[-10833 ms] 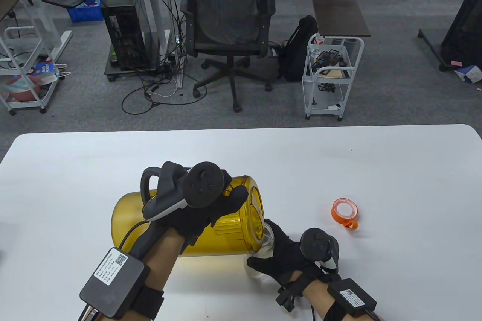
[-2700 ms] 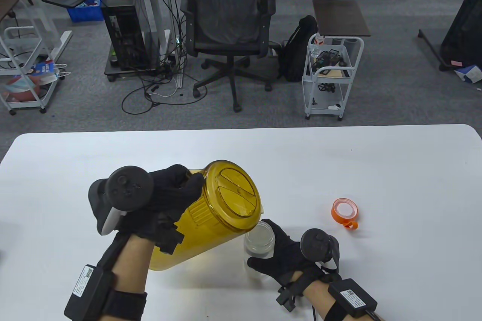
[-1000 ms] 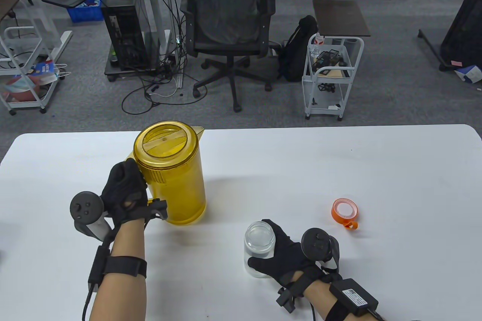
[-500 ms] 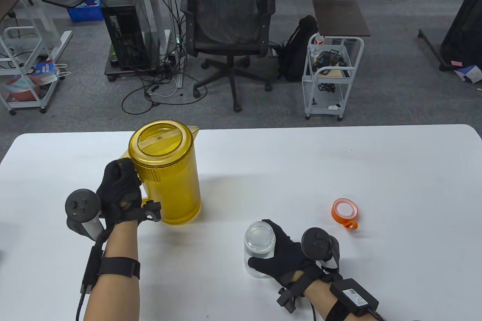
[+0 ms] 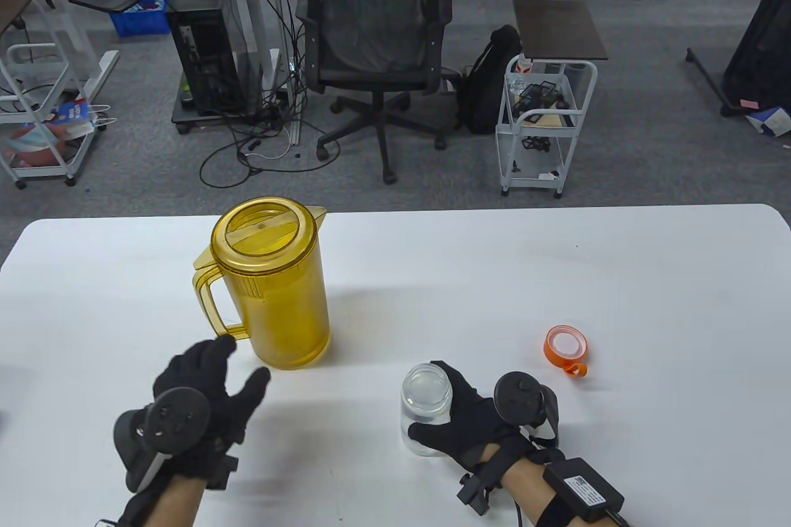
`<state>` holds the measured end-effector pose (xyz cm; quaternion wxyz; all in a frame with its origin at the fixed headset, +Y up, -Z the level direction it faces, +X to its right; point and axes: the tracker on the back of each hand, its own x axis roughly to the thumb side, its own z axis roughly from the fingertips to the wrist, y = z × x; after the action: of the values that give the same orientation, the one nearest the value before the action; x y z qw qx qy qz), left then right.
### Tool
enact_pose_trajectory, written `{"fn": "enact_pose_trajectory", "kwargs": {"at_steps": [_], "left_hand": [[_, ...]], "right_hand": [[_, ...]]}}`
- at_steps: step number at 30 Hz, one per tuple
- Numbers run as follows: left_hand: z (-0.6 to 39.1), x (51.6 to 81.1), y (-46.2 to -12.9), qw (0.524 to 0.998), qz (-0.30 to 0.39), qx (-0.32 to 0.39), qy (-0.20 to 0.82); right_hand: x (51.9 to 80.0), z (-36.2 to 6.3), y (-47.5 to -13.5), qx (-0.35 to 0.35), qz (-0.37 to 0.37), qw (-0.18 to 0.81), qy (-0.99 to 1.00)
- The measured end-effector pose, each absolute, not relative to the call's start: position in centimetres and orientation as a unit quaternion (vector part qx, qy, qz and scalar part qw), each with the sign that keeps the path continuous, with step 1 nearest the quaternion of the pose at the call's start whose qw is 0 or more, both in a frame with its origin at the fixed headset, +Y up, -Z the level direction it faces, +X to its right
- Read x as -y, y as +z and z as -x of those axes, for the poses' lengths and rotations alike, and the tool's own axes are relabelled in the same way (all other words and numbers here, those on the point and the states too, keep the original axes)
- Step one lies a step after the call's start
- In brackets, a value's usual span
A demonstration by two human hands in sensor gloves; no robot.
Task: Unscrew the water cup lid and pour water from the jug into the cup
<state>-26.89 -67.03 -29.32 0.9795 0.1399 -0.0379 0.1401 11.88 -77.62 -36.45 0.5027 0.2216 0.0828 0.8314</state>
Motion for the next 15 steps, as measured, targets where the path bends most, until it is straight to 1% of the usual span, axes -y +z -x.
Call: {"fn": "enact_pose_trajectory", "kwargs": {"at_steps": [1, 3, 7, 11, 14, 15], "left_hand": [[25.8, 67.4, -29.0, 0.985, -0.114, 0.041, 0.122], [22.7, 68.3, -29.1, 0.991, -0.066, 0.073, 0.094], [19.3, 69.6, -30.6, 0.992, 0.005, 0.099, 0.081], [17.9, 70.7, -32.1, 0.991, 0.036, 0.109, 0.069], [18.0, 71.5, -32.3, 0.989, 0.03, 0.113, 0.093], [18.1, 71.7, -32.4, 0.988, 0.028, 0.115, 0.096]], "right_hand": [[77.6, -11.9, -36.4, -0.089, -0.22, 0.5, 0.833], [77.4, -12.0, -36.3, -0.108, -0.211, 0.498, 0.834], [77.1, -12.2, -36.2, -0.118, -0.21, 0.487, 0.84], [76.5, -13.0, -36.2, -0.153, -0.206, 0.446, 0.857], [75.4, -14.3, -36.1, -0.188, -0.213, 0.371, 0.884], [75.0, -14.9, -36.0, -0.211, -0.208, 0.329, 0.897]]}}
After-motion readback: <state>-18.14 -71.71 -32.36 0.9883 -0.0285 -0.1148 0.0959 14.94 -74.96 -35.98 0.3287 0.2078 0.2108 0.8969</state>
